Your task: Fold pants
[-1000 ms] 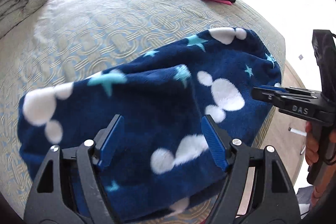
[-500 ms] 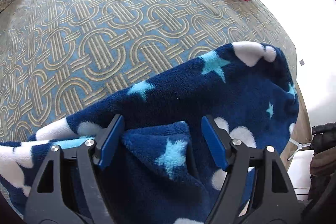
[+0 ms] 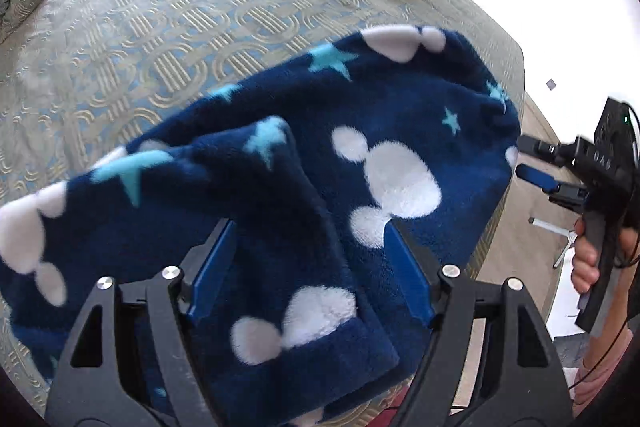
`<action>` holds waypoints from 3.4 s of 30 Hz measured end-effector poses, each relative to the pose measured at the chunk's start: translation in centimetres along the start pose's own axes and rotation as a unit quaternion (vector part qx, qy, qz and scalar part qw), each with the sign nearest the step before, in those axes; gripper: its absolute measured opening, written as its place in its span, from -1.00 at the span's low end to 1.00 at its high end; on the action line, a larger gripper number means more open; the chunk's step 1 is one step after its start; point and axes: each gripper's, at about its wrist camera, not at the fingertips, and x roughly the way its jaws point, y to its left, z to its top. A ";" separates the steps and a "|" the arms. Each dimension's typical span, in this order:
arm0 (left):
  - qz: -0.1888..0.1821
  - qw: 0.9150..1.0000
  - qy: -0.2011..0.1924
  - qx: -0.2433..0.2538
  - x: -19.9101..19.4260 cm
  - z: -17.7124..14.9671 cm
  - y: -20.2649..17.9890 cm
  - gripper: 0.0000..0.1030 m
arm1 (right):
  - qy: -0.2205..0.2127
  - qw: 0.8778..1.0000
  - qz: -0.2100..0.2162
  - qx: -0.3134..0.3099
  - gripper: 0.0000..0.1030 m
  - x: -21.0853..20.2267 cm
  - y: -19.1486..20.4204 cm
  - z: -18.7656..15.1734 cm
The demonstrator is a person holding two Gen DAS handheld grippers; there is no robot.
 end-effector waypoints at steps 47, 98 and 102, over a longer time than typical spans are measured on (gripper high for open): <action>0.124 0.912 -0.177 -0.349 -16.4 -25.4 21.2 0.55 | 0.139 0.726 0.038 -0.672 0.03 6.2 34.8 -31.6; 0.060 0.954 -0.144 -0.257 -15.1 -16.2 13.8 0.44 | 0.143 0.863 0.071 -0.480 -0.61 4.8 29.7 -15.6; 0.090 0.954 -0.141 -0.248 -14.3 -15.8 13.9 0.43 | 0.141 0.845 0.051 -0.513 -0.74 6.6 31.2 -17.4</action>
